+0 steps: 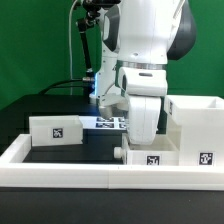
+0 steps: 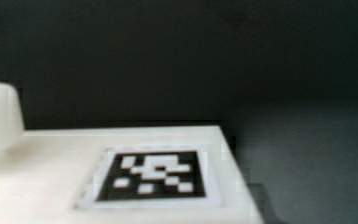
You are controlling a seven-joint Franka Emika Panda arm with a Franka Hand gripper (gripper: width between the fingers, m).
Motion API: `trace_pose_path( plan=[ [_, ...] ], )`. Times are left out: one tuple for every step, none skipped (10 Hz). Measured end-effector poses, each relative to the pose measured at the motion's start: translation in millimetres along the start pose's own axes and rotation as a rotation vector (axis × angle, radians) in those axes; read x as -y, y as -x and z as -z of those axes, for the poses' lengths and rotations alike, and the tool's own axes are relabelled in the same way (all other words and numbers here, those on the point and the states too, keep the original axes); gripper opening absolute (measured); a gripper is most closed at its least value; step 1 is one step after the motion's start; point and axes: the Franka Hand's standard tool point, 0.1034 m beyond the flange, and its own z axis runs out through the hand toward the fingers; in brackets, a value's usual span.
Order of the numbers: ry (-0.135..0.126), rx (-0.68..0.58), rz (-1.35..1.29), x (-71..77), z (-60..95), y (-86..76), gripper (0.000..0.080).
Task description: Assemble drawer
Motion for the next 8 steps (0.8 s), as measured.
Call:
trace_pose_path(
  plan=[
    [0.0,-0.001,0.002,0.0,0.2,-2.7,0.0041],
    [0.0,-0.001,0.002,0.0,0.2,-3.9,0.0041],
    [0.0,-0.001,0.003,0.0,0.2,-4.5,0.0041],
    [0.0,-0.002,0.006,0.2,0.2,-5.5,0.0041],
    [0.001,-0.002,0.003,0.7,-0.3,-4.1,0.0041],
    [0.001,-0.002,0.002,0.8,-0.3,-3.8,0.0041],
    [0.001,-0.002,0.002,0.8,-0.3,-3.7,0.0041],
    [0.001,-0.002,0.003,0.8,-0.3,-4.0,0.0041]
  ],
)
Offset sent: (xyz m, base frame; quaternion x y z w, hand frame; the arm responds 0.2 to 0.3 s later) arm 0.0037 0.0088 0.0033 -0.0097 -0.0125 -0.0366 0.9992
